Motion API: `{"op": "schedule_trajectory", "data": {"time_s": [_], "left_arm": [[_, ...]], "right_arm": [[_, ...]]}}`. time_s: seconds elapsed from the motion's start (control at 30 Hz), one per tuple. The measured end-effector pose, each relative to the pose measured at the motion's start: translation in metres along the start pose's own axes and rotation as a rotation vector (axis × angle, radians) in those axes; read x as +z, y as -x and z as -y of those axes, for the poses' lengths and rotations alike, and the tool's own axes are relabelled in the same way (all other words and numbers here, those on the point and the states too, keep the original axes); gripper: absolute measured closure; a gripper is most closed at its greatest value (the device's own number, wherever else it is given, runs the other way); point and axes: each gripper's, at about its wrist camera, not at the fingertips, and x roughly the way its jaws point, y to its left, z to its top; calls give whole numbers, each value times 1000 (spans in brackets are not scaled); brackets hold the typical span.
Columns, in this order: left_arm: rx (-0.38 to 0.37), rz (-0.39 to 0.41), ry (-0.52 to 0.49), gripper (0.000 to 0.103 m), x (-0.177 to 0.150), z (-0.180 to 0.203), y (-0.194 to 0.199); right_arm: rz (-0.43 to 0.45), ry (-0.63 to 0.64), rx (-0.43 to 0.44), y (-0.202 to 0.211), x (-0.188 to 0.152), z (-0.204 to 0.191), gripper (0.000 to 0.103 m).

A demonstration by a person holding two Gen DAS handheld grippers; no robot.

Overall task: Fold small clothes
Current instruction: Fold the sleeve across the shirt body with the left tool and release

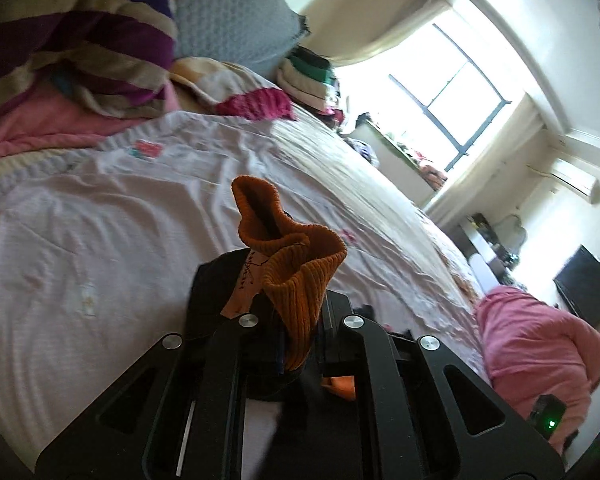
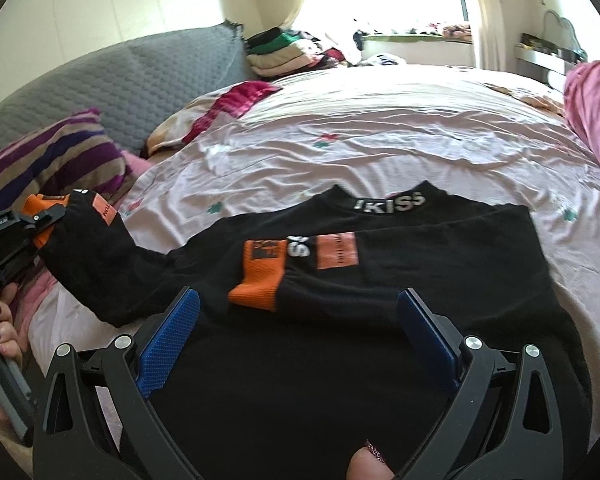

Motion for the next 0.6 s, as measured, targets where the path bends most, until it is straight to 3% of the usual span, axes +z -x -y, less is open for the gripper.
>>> {"op": "schedule_trajectory", "data": {"time_s": [0.27,0.6], "left_arm": [[-101,-57,-24,99,-16,33,-22],[-171,-154,-104,99,-45,64,-45]], "right_arm": [[29,-58,-64,15,-4,30,5],[65,-143,-109,33,-9,61,5]]}}
